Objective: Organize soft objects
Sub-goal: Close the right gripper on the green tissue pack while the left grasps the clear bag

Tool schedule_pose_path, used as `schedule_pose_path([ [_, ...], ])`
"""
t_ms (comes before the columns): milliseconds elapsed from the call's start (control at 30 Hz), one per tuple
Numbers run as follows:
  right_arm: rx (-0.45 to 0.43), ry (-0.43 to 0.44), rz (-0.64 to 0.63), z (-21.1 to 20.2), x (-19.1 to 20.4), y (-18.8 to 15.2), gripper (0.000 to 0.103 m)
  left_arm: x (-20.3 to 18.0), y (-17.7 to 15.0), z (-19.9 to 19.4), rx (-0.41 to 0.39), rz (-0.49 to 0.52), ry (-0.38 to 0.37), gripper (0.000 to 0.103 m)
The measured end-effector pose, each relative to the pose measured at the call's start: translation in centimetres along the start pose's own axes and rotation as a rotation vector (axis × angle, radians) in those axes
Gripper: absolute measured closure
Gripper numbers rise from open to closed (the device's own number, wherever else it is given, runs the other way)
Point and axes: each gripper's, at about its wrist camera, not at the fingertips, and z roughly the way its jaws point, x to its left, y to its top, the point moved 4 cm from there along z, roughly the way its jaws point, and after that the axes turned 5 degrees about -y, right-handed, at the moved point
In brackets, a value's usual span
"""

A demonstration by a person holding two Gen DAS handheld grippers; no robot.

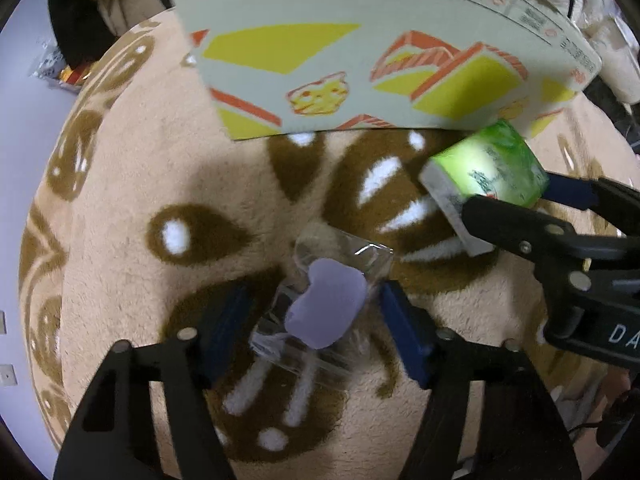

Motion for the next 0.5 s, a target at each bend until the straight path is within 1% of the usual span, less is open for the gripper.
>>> schedule_pose_path([
  [100, -0.007, 0.0, 0.005, -0.4, -0.3, -0.2, 0.023, 0.8, -0.1, -0.4, -0.016, -0.051, -0.023, 0.054],
  [233, -0.027, -0.003, 0.014, -1.1, -0.2, -0.6, 0.023, 1.2, -0.3, -0.9, -0.042, -0.101, -0.045, 0.058],
  [333, -0.072, -0.032, 0.016, -2.1, -0.2, -0.7, 0.023, 1.3, -0.3, -1.6, -0.072, -0.111, -0.038, 0.059],
  [433, -0.118, -0.028, 0.036, -3.5, -0.5, -0.7, 0.023, 1.2, -0.5, -3.3, -0.141, -0.107, -0.029, 0.059],
  [500, -0.147, -0.029, 0.048, -4.5, -0.7, -0.7, 0.024, 1.1, -0.7, -4.8, -0.205, -0.101, -0.023, 0.059],
])
